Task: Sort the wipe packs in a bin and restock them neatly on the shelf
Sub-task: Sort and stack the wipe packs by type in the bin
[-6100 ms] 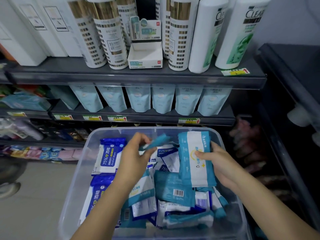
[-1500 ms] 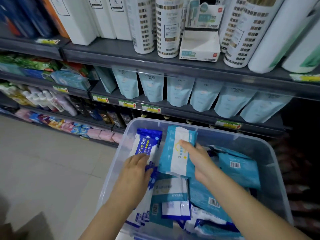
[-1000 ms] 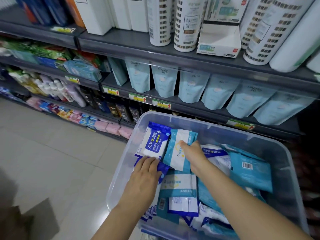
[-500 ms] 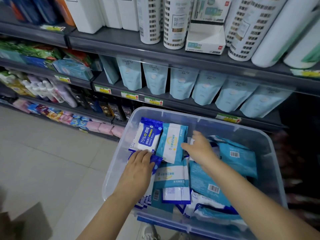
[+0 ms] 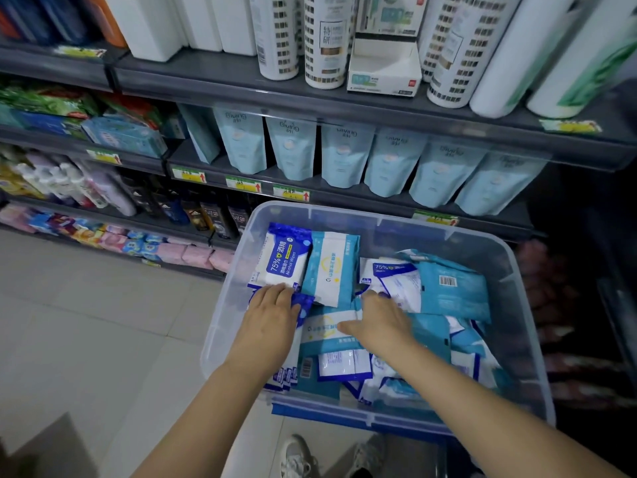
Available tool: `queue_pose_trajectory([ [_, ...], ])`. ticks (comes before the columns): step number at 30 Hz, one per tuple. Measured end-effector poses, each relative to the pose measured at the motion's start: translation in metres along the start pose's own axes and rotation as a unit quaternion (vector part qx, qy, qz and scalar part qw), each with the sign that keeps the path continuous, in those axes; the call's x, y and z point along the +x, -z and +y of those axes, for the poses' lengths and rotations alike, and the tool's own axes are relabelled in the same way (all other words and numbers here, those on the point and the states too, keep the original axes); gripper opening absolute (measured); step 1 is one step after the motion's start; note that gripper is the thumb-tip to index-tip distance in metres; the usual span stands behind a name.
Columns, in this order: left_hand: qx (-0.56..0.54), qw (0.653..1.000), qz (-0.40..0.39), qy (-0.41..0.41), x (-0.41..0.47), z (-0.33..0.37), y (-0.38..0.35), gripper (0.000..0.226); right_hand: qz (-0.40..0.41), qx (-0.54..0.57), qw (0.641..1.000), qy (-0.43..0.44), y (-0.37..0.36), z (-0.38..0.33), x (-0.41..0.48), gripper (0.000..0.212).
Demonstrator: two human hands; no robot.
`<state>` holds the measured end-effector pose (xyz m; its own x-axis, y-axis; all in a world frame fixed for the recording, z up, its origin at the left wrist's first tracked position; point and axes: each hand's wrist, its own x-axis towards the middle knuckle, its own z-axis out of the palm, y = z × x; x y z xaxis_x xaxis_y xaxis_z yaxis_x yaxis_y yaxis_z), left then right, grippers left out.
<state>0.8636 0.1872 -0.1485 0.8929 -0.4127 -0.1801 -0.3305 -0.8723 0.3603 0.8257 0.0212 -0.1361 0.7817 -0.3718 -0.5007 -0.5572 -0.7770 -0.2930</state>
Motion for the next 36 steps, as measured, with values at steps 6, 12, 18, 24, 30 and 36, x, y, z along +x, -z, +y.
queue_pose_trajectory([
  [6,0.020,1.000,-0.008,-0.013,-0.004,0.002,0.007,0.044,-0.032,0.039,0.999,-0.011,-0.004,-0.005,-0.001,0.067],
  [12,0.008,1.000,-0.001,-0.020,-0.006,0.005,0.011,0.042,-0.112,0.064,0.991,-0.028,-0.006,0.004,0.003,0.068],
  [18,0.012,1.000,-0.004,-0.014,-0.007,0.005,0.012,0.044,-0.100,0.069,0.992,0.010,0.016,0.017,-0.010,0.040],
  [24,0.004,1.000,0.005,-0.030,-0.008,0.006,0.015,0.047,0.018,-0.057,0.998,0.007,0.067,0.042,-0.015,0.025],
  [30,0.000,0.998,0.003,-0.055,-0.014,0.000,0.031,0.048,0.148,-0.213,0.960,0.101,0.056,0.036,-0.014,0.070],
  [36,0.076,0.994,-0.055,-0.054,-0.036,-0.011,0.048,0.060,-0.074,-0.106,0.983,0.132,0.002,-0.008,-0.025,0.064],
])
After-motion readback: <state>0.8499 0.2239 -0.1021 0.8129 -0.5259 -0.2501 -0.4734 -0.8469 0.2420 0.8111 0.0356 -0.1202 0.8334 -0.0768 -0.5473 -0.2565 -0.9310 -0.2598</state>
